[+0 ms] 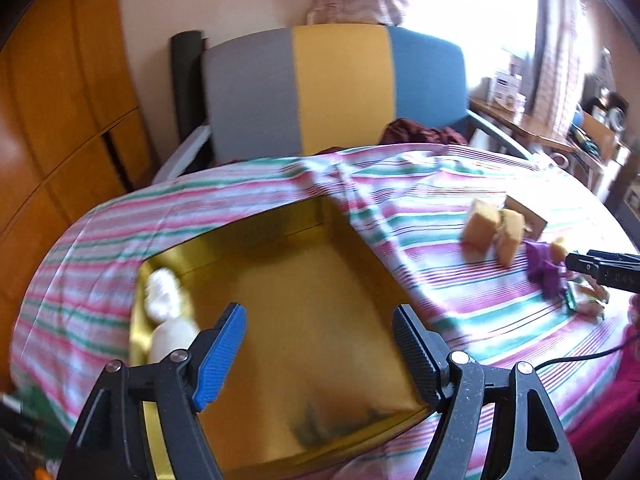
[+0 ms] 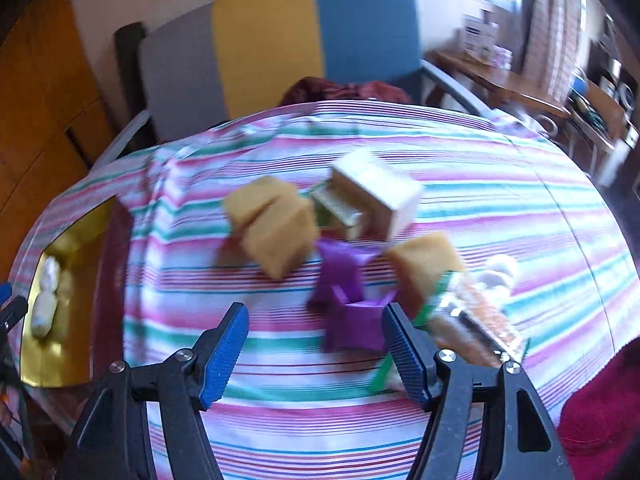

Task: Organize objects
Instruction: 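Return both tools to the items and grasp a yellow sponge with the left gripper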

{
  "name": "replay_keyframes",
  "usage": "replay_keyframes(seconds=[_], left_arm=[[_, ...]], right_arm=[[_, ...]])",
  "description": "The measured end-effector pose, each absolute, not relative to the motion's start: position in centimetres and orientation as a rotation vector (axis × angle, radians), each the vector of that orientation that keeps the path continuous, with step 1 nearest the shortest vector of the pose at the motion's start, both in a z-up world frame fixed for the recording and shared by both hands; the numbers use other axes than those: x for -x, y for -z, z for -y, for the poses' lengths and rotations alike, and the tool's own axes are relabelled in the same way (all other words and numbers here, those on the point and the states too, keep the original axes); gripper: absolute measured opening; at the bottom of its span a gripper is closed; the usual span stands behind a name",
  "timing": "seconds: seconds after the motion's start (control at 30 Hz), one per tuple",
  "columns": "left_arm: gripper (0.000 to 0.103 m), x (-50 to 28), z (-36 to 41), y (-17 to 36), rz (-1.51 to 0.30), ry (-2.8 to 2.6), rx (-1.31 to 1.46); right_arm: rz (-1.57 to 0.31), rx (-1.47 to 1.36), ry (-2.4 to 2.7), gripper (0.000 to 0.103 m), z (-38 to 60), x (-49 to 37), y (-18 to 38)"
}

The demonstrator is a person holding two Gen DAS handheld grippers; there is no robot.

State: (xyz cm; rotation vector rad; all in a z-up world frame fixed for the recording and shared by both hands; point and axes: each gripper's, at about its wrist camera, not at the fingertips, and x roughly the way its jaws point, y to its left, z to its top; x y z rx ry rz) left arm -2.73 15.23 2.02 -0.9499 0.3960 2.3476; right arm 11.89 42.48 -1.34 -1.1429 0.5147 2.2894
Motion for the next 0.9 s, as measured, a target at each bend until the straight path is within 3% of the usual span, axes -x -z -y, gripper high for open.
replay_keyframes(seconds=[0.2,0.4,0.9], left_arm=[[0.076,2.8,-21.8,-2.1,-0.462,-2.256,0.924],[0.072,3.5,-28.3,-0.7,-0.534,-2.167,0.956],[0.073,5.0,-40.4,3.8,-0.739,-2.007,0.922]], right_arm=[[-0.674,1.076,-2.224,0.070,-45.8,-14.0,2.5],[-0.730,1.058,-2.243,0.070,-46.1,-14.3,2.6],[-0.911,0.949,-2.217,0.070,-48.5,-16.3,2.6]])
